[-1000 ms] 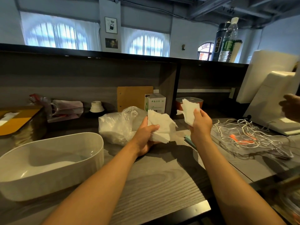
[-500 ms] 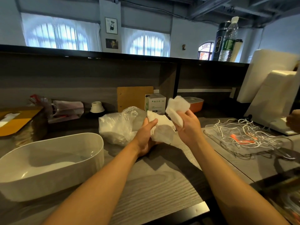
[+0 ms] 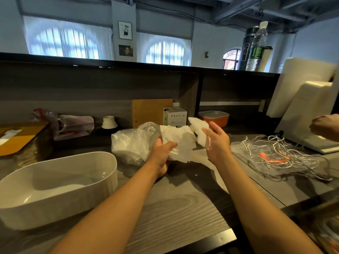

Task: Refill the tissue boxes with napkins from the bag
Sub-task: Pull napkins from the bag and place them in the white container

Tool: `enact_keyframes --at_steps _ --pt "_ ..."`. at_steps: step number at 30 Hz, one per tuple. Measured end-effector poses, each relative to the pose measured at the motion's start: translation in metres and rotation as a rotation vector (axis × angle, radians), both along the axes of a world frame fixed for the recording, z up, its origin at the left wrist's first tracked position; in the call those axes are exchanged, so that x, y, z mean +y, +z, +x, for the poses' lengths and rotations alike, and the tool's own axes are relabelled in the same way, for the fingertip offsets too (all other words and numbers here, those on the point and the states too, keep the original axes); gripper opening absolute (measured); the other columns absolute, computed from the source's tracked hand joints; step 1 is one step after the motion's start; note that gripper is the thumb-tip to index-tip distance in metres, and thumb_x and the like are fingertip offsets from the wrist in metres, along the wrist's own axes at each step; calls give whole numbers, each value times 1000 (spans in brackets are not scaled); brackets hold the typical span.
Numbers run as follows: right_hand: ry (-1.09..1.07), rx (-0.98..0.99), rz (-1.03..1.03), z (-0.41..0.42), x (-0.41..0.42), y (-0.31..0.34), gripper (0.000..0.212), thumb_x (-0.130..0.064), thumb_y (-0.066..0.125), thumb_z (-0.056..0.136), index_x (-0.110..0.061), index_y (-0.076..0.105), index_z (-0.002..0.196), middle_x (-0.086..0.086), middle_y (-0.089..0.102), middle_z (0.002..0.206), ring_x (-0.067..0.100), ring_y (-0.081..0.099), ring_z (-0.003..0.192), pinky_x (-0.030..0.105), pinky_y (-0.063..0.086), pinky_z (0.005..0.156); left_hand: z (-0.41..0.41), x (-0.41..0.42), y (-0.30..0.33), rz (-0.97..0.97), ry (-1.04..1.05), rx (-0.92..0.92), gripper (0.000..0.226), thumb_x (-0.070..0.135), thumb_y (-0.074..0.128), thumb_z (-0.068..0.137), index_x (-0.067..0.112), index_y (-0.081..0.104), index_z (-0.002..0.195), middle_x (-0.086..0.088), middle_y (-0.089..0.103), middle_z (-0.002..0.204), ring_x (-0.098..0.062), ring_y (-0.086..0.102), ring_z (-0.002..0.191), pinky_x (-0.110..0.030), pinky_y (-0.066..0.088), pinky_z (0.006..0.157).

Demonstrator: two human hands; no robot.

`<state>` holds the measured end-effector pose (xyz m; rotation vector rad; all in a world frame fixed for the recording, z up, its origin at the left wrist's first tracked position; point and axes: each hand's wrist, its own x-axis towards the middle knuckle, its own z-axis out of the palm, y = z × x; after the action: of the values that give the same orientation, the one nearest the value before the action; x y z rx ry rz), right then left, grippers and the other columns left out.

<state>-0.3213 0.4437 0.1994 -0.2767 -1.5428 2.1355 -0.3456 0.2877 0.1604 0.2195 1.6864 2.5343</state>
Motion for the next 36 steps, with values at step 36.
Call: enact_keyframes --at_steps 36 --pt "133 -328 -138 -6 -34 -12 33 -37 53 98 -16 53 124 13 62 111 33 63 101 51 53 92 11 28 -6 11 125 138 59 0 65 90 23 42 139 -5 63 123 -23 64 110 -47 59 88"
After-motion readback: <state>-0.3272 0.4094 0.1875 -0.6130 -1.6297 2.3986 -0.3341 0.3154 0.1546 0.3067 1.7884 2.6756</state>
